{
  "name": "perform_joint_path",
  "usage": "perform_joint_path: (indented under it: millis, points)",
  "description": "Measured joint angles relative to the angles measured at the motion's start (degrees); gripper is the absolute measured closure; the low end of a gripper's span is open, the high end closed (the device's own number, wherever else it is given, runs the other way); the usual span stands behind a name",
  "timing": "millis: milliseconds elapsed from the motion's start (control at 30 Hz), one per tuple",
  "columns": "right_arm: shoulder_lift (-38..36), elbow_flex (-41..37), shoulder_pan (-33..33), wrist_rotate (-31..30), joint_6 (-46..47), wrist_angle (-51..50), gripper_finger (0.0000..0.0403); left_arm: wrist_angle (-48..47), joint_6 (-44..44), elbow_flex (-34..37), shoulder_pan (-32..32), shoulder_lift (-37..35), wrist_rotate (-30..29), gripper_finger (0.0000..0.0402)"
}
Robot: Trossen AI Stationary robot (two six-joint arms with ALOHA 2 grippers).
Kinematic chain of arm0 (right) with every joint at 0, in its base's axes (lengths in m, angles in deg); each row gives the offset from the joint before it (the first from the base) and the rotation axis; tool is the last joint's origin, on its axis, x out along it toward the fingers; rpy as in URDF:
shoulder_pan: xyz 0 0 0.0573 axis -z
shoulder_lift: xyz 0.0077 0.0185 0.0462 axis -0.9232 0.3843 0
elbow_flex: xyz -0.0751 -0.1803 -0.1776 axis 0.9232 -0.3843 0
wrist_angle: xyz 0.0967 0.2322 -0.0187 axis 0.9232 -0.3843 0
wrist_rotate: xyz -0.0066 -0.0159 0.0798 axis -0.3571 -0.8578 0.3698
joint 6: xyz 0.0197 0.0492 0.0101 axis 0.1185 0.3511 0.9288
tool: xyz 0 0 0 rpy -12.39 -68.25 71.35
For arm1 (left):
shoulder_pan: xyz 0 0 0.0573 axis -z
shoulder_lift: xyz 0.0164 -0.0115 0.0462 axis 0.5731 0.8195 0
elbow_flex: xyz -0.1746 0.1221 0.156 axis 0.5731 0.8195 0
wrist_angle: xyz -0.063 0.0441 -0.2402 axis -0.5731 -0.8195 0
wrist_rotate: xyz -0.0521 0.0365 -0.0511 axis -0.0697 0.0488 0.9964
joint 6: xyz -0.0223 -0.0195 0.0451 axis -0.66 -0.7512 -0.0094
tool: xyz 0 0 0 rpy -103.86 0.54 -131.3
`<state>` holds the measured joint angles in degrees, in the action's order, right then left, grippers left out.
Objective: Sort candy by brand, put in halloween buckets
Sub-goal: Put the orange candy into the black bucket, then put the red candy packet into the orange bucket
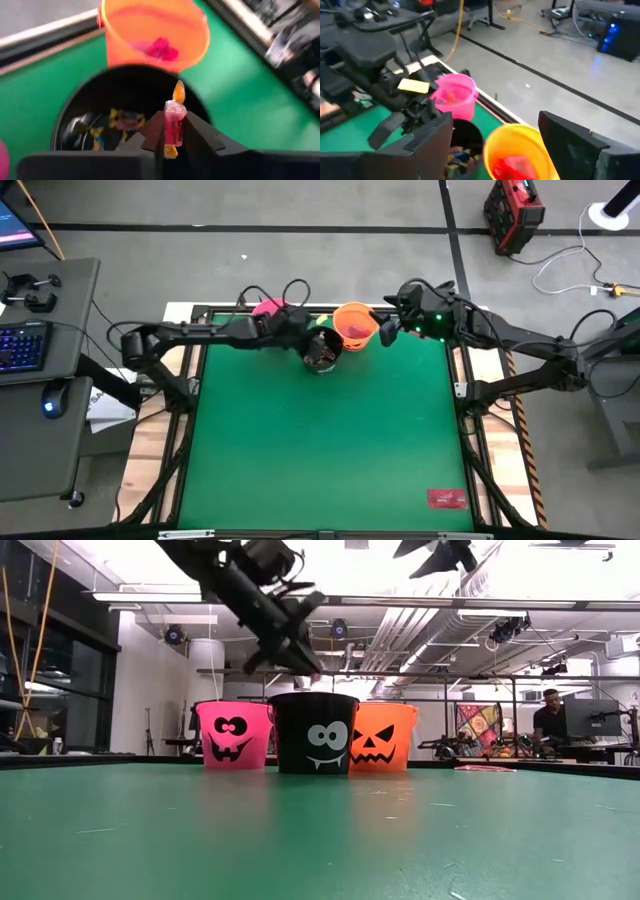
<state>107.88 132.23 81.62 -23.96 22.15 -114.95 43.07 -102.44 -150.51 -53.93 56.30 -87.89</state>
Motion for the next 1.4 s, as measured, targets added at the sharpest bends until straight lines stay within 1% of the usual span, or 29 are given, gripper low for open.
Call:
perform_joint_path:
  millis: [100,233,333,367,433,467,533,600,667,767,933,1033,1100,1167,1267,1400]
  points:
    - [0.0,0.0,0.7,0.1,0.5,-2.5,0.0116,-0.4,2.1,0.0,0.1,1.4,0.4,0.0314]
    - [0.0,0.0,0.9,1.4,3.4,-6.6,0.0116,0.2,4.6,0.0,-0.6,1.3,1.8,0.0254]
    - [0.0,0.0,0.9,2.7,7.3,-10.0,0.0116,-1.4,4.8,0.0,-1.9,0.2,6.1,0.0213]
    - [0.0,0.0,0.9,4.7,10.1,-11.6,0.0116,-2.1,4.9,0.0,-2.6,-0.5,8.1,0.0201]
    - [0.0,0.0,0.9,10.7,15.8,-16.9,0.0116,-4.4,6.5,0.0,-3.9,-2.3,11.9,0.0181]
    - [0.0,0.0,0.9,14.6,18.5,-20.8,0.0116,-5.2,7.9,0.0,-4.5,-3.4,13.1,0.0174]
    - [0.3,-0.3,-0.1,21.3,23.4,-28.7,0.0116,-6.6,11.1,0.0,-5.6,-5.8,13.9,0.0165]
    - [0.5,-2.5,-3.2,25.6,29.5,-35.1,0.0116,-6.2,14.1,0.0,-6.7,-7.9,14.0,0.0162]
    - [0.5,-6.1,-8.0,28.2,36.0,-37.6,0.0116,-5.7,16.6,0.0,-7.9,-9.9,14.1,0.0162]
    - [0.6,-13.1,-16.7,34.9,46.2,-36.2,0.0116,-5.4,18.9,0.0,-9.9,-12.5,14.1,0.0161]
    - [2.3,-25.2,-32.7,49.2,65.4,-24.0,0.0116,-5.9,19.4,0.0,-12.4,-15.4,14.6,0.0161]
    - [4.7,-29.6,-40.8,55.1,75.5,-16.0,0.0116,-6.9,20.5,0.0,-13.2,-16.3,14.8,0.0161]
    - [6.9,-31.1,-45.3,57.8,80.5,-11.8,0.0116,-8.1,21.6,0.0,-13.7,-16.6,16.0,0.0161]
    - [9.5,-31.8,-48.8,60.4,83.8,-7.8,0.0116,-8.2,21.8,0.0,-13.8,-16.6,16.3,0.0161]
    - [14.2,-32.0,-53.0,63.8,85.4,-2.9,0.0116,-8.1,22.1,0.0,-13.8,-16.6,16.3,0.0161]
    - [20.5,-32.0,-56.5,66.1,85.3,-1.7,0.0116,-7.1,22.3,0.0,-13.8,-16.6,16.2,0.0161]
